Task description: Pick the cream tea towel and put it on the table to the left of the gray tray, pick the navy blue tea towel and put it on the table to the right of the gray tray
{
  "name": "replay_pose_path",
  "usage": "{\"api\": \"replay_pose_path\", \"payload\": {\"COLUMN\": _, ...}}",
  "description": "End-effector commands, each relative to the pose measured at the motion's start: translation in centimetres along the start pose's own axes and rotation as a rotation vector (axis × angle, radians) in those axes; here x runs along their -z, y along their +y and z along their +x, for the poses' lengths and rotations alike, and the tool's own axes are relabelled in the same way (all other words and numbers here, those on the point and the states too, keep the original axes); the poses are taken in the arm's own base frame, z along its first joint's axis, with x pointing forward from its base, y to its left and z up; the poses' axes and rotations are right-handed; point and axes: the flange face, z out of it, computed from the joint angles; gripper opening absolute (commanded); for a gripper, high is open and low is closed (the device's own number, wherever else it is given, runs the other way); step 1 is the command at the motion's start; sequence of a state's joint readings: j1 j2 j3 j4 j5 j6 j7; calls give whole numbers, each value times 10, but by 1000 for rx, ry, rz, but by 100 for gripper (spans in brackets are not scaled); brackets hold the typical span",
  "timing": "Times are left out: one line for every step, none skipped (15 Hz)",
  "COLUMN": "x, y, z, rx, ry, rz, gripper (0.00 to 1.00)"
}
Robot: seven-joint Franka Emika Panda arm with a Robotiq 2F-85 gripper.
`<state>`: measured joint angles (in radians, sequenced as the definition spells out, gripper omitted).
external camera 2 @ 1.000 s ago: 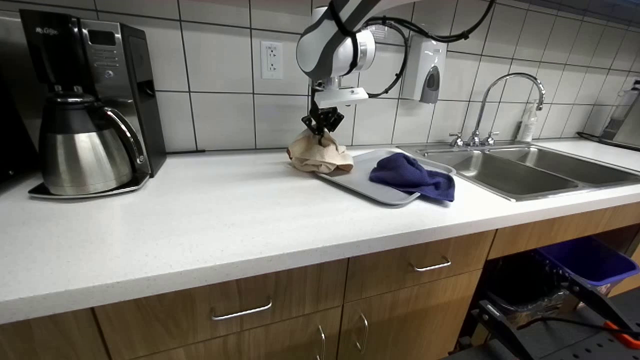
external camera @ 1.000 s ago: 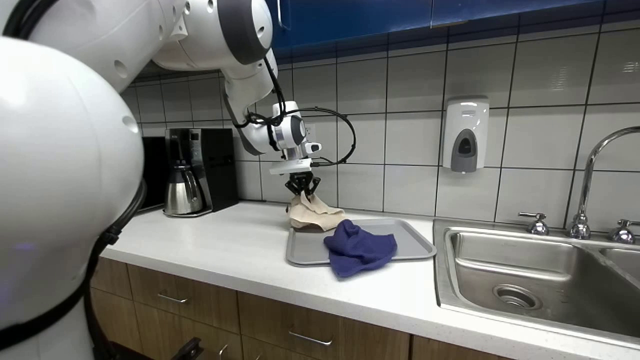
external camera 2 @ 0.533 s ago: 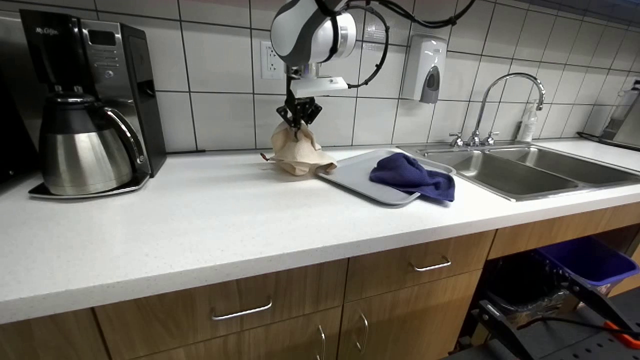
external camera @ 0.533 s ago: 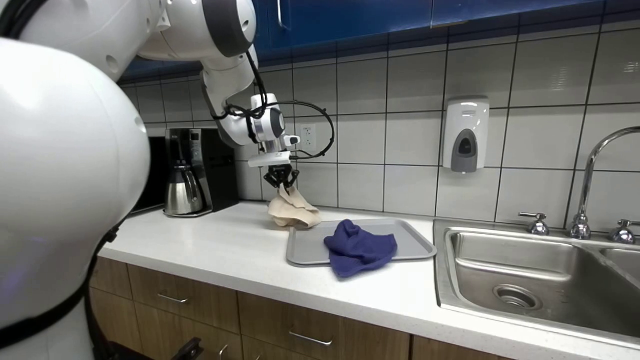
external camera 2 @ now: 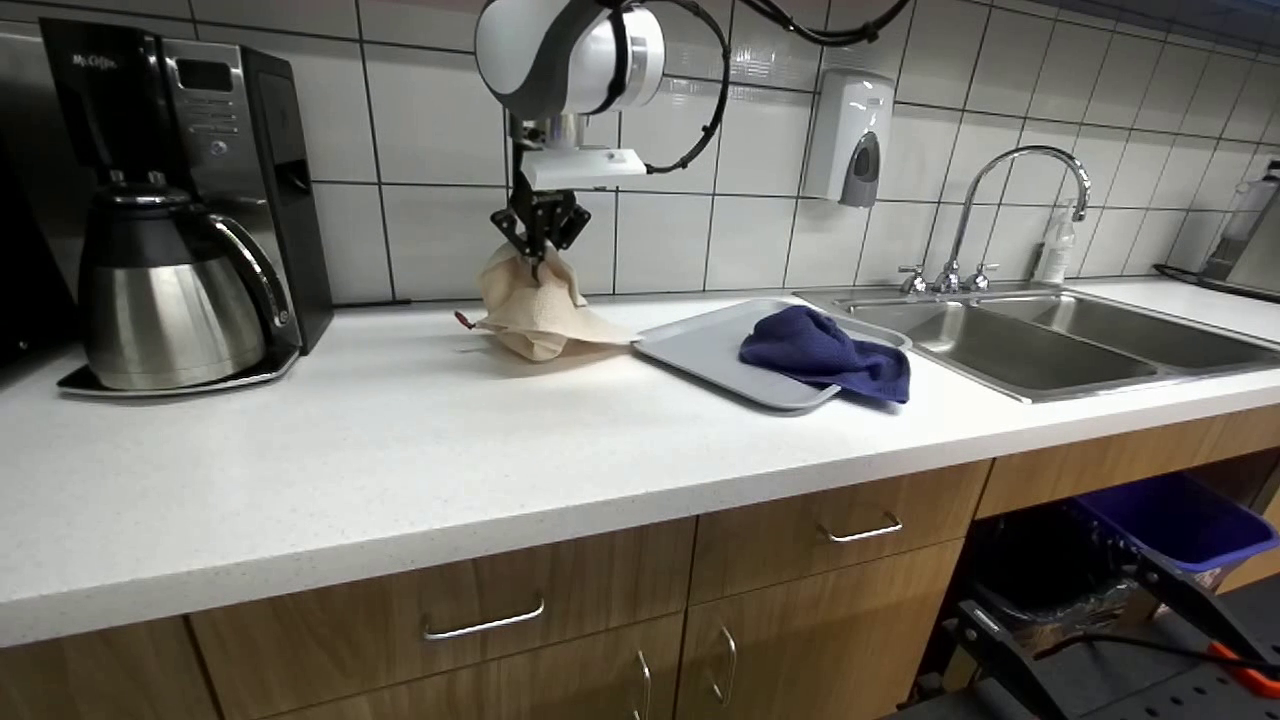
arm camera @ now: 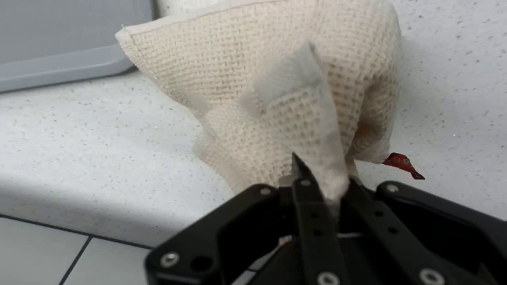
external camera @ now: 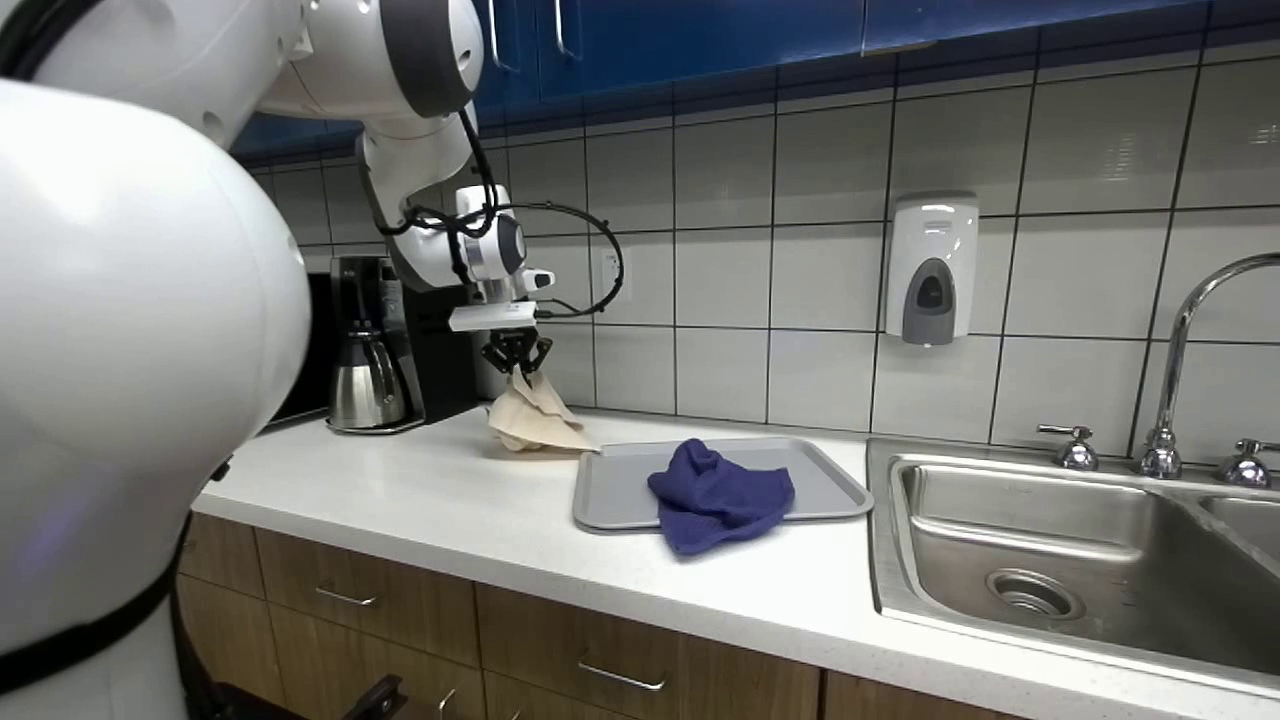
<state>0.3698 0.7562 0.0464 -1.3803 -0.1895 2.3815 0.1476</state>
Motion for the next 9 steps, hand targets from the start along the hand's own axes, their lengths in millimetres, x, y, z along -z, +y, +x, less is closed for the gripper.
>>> {"api": "replay_pose_path", "payload": {"x": 9, "y": -23, "z": 1, "rx": 10, "ry": -14, "rz": 18, "gripper": 1}}
{"api": "replay_pose_path", "payload": {"x": 8, "y": -29, "z": 2, "rx": 18, "ry": -14, "rz": 19, "gripper": 1}}
{"api": "replay_pose_path", "payload": {"x": 7, "y": -35, "z": 3, "rx": 27, "ry": -15, "rz": 22, "gripper": 1}}
{"api": "replay_pose_path", "payload": {"x": 5, "y": -41, "z": 4, "rx": 34, "ry": -16, "rz": 23, "gripper": 1}}
{"api": "replay_pose_path", "payload": {"x": 3, "y": -46, "z": 4, "rx": 40, "ry": -18, "rz": 25, "gripper": 1}}
{"api": "replay_pose_path", "payload": {"x": 1, "y": -50, "z": 4, "rx": 47, "ry": -23, "rz": 28, "gripper": 1}}
{"api": "replay_pose_path", "payload": {"x": -1, "y": -55, "z": 4, "rx": 53, "ry": -28, "rz": 28, "gripper": 1}}
{"api": "replay_pose_path", "payload": {"x": -3, "y": -58, "z": 4, "rx": 58, "ry": -32, "rz": 27, "gripper": 1}}
{"api": "replay_pose_path", "payload": {"x": -4, "y": -63, "z": 4, "rx": 63, "ry": -39, "rz": 28, "gripper": 1}}
